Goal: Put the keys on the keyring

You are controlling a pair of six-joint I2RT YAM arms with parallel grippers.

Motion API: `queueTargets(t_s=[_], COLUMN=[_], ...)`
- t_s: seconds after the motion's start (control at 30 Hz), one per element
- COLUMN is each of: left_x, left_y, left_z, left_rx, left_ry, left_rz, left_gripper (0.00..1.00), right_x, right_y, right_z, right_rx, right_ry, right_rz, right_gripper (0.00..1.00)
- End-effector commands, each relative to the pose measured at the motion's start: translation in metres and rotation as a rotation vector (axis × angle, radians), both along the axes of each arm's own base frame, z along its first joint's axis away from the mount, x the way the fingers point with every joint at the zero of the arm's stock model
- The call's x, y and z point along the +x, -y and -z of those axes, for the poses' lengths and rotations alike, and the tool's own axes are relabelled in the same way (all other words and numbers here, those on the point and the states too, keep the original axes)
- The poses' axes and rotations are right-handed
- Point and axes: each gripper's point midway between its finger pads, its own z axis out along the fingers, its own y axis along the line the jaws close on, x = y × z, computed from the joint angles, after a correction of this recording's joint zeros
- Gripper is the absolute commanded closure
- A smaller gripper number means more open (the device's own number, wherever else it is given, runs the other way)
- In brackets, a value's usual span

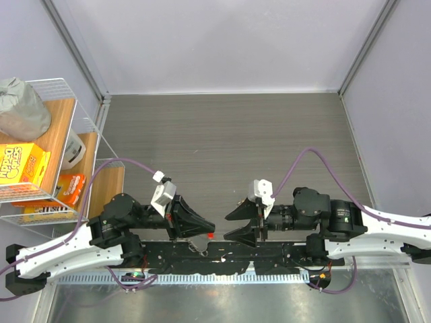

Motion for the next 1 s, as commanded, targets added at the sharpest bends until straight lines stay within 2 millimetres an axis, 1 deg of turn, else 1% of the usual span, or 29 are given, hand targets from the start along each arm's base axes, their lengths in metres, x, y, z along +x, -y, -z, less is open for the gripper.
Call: queueTargets(t_s=[0.0,0.03,0.07,0.13,0.17,0.2,0.3,0.33,0.4,0.5,0.53,0.57,0.6,0.63,0.67,0.7,0.73,0.77,0.8,0.83,0.9,0.93,0.97], left_x=[0.001,0.002,0.005,0.011,0.018,0.024,0.051,0.060,0.080,0.106,0.112,0.118,0.123,0.129,0.133,0.137,0.140,0.143,0.145,0.147,0.151,0.152,0.152], left_y=[-0.003,-0.004,-0.004,-0.006,-0.007,-0.009,-0.018,-0.023,-0.034,-0.056,-0.064,-0.070,-0.080,-0.090,-0.099,-0.109,-0.118,-0.127,-0.135,-0.146,-0.161,-0.166,-0.171], left_z=[-0.007,-0.007,-0.002,0.005,0.005,0.016,0.039,0.048,0.064,0.092,0.099,0.103,0.109,0.112,0.115,0.117,0.115,0.116,0.114,0.115,0.113,0.113,0.112], left_rx=[-0.024,-0.020,-0.003,0.025,0.029,0.074,0.169,0.208,0.276,0.395,0.426,0.447,0.473,0.490,0.503,0.513,0.509,0.511,0.506,0.514,0.515,0.521,0.518], left_ry=[0.019,0.018,0.010,-0.006,-0.012,-0.031,-0.083,-0.097,-0.140,-0.204,-0.222,-0.233,-0.244,-0.254,-0.261,-0.260,-0.262,-0.262,-0.260,-0.254,-0.240,-0.235,-0.236], left_rz=[-0.015,-0.023,-0.038,-0.079,-0.120,-0.160,-0.329,-0.393,-0.524,-0.730,-0.790,-0.839,-0.901,-0.965,-1.014,-1.066,-1.110,-1.156,-1.189,-1.236,-1.299,-1.321,-1.338], left_gripper=[1.00,1.00,1.00,1.00,1.00,1.00,1.00,0.98,0.88,0.65,0.59,0.55,0.50,0.46,0.43,0.38,0.32,0.29,0.22,0.18,0.16,0.15,0.15], right_x=[0.010,0.011,0.013,0.023,0.026,0.030,0.037,0.042,0.048,0.056,0.061,0.064,0.069,0.073,0.077,0.080,0.084,0.087,0.090,0.092,0.095,0.095,0.095], right_y=[0.000,-0.001,-0.001,-0.002,-0.002,-0.002,-0.004,-0.006,-0.010,-0.023,-0.030,-0.035,-0.042,-0.046,-0.051,-0.056,-0.060,-0.066,-0.071,-0.077,-0.091,-0.097,-0.104], right_z=[0.007,0.016,0.020,0.033,0.039,0.042,0.054,0.057,0.065,0.075,0.083,0.086,0.095,0.097,0.106,0.106,0.117,0.114,0.123,0.120,0.133,0.132,0.144], right_rx=[-0.036,-0.054,-0.061,-0.088,-0.102,-0.106,-0.132,-0.142,-0.165,-0.196,-0.220,-0.231,-0.250,-0.248,-0.263,-0.245,-0.254,-0.220,-0.222,-0.196,-0.192,-0.182,-0.200], right_ry=[-0.006,-0.017,-0.022,-0.030,-0.039,-0.042,-0.059,-0.067,-0.085,-0.128,-0.158,-0.169,-0.201,-0.224,-0.264,-0.290,-0.340,-0.362,-0.399,-0.415,-0.483,-0.499,-0.538], right_rz=[0.064,0.073,0.086,0.149,0.166,0.193,0.238,0.270,0.311,0.361,0.392,0.405,0.434,0.458,0.480,0.486,0.516,0.526,0.544,0.552,0.582,0.580,0.592], right_gripper=[0.42,0.42,0.42,0.41,0.41,0.40,0.37,0.36,0.33,0.32,0.32,0.32,0.32,0.32,0.32,0.31,0.31,0.31,0.30,0.31,0.31,0.31,0.31])
